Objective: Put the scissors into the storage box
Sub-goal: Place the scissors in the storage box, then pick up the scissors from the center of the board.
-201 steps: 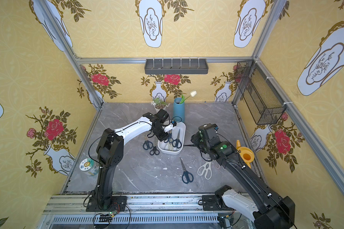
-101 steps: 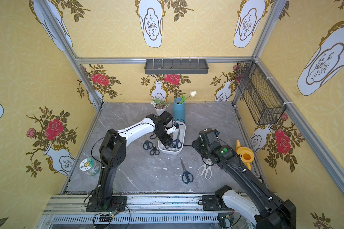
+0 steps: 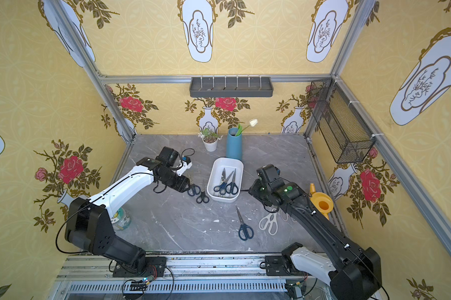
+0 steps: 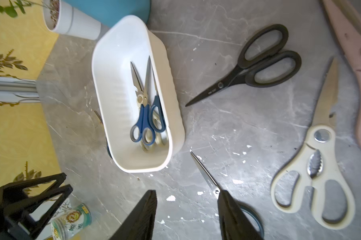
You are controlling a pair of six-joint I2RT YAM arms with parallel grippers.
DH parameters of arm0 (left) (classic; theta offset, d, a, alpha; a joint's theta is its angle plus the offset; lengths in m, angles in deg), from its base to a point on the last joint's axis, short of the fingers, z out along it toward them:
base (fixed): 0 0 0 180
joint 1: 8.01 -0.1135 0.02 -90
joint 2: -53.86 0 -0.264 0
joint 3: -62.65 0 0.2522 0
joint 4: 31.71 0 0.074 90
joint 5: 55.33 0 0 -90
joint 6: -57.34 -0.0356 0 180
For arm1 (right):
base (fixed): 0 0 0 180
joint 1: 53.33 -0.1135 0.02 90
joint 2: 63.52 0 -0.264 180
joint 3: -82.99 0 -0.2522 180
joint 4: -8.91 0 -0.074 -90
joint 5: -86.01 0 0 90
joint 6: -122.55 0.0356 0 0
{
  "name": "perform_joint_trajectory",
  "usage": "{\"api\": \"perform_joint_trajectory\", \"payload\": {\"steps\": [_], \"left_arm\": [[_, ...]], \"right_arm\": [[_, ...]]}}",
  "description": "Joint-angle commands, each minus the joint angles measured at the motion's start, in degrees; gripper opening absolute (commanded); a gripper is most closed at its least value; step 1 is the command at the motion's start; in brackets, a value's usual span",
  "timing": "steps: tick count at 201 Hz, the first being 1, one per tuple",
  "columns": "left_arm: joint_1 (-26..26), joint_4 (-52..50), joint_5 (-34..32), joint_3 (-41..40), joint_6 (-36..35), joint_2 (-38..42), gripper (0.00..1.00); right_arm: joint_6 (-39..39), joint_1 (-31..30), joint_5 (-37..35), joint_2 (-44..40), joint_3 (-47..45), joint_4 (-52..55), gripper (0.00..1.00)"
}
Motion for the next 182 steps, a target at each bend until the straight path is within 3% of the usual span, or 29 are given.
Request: {"api": "perform_joint_trajectory", "payload": {"steps": [1, 20, 52, 89, 147, 182], "left_arm": [[-2.14, 5.06, -1.36, -3.35, 3.72, -2.1, 0.56], [-2.14, 6.41, -1.78, -1.6, 4.86, -7.29, 0.53], [-2.14, 4.66, -2.17, 7.98, 6.47, -18.24, 0.48], [-1.9, 3.65, -0.75, 12.76, 5.67, -24.08, 0.45], [-0.41, 2.72, -1.32, 9.75, 4.21, -23.98, 0.46], [0.19, 3.02, -3.92, 8.72, 3.45, -24.88, 0.4]], "right_arm": [[-0.15, -0.01, 1.34, -2.08, -1.94, 1.23, 0.53], [1.24, 0.07, 1.58, -2.79, -3.09, -1.05, 0.54], [2.26, -1.33, 1.7, -1.39, -2.24, -2.0, 0.54], [3.59, -3.15, -0.36, -2.54, -1.98, -0.21, 0.54], [6.07, -3.26, -1.78, -7.09, -5.32, 0.12, 0.54], [5.65, -3.2, -1.34, -5.94, -5.67, -1.08, 0.54]]}}
